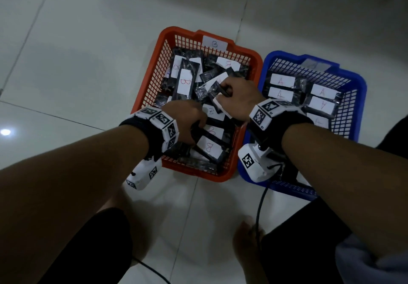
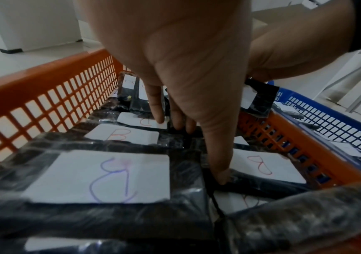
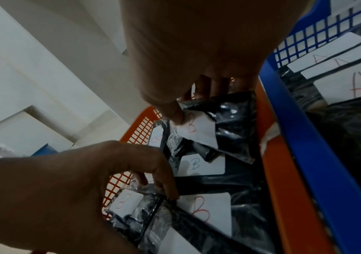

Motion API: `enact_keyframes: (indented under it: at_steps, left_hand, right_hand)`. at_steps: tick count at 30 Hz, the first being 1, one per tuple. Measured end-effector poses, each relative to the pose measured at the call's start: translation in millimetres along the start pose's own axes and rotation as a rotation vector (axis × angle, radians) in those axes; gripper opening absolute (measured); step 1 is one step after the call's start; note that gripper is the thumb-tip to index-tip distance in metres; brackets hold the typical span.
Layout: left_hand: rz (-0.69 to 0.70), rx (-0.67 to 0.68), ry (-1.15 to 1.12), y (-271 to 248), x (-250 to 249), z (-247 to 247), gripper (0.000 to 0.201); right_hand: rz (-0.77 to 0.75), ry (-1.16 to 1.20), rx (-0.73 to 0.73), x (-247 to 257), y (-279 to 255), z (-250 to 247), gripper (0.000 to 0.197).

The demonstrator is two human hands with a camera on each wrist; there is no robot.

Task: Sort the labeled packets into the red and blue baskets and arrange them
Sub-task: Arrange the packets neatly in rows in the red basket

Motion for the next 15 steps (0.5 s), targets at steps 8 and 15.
enact_keyframes:
  at_steps: [8, 15]
  left_hand:
    - [-0.042, -0.11, -0.096, -1, 11, 10, 0.057]
    - [-0.023, 0.168, -0.126, -5, -16, 3, 0.051]
  right_hand:
    - [-0.004, 0.079, -0.019, -6, 0, 3, 0.013]
    - [-0.006, 0.082, -0.059, -5, 3, 9, 0.011]
Point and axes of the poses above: each hand's wrist, its own y-axis towards the middle knuckle, its own z-axis out of the palm, x = y × z, the point moved 1 cm from there along y, towards the middle knuckle, and after that the axes turned 3 degrees about z, right-handed, at the moved point
